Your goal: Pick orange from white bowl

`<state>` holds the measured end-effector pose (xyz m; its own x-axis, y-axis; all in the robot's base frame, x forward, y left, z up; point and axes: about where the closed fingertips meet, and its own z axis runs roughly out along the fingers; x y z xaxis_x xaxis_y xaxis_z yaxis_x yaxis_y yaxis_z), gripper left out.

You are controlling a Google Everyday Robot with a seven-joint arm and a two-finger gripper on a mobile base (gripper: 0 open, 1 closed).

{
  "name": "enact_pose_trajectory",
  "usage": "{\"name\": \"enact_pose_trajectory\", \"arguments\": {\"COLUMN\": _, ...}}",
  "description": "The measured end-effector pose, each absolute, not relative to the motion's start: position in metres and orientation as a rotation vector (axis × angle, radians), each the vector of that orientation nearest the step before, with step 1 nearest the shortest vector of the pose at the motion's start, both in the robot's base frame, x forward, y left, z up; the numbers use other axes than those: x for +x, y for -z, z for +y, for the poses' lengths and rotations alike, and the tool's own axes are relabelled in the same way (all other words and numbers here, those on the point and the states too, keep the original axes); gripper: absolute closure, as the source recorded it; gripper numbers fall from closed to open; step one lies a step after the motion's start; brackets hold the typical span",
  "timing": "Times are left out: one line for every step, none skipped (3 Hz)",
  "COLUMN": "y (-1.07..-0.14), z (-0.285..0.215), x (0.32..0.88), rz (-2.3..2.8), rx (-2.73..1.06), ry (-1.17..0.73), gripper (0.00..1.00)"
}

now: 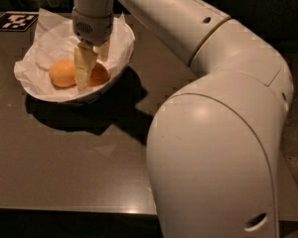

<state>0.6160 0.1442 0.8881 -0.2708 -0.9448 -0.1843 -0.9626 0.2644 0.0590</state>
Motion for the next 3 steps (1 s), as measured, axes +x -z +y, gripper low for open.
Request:
{"name": "enact_pose_trajectory", "arguments": {"y": -0.892, "z": 0.148, "x": 0.622, "rz": 2.395, "rx": -1.834, "ry": -0.213, "gripper": 0.26}}
{"name": "enact_pose_trajectory", "arguments": {"y": -0.889, "z": 0.151, "x": 0.626, "rz": 2.396, "rx": -1.845, "ry": -0.202, "gripper": 0.26}}
{"name": "enact_pose_trajectory", "arguments": {"y": -0.881, "z": 0.152, "x": 0.628, "rz": 2.412, "rx": -1.853, "ry": -0.202, "gripper": 0.27}}
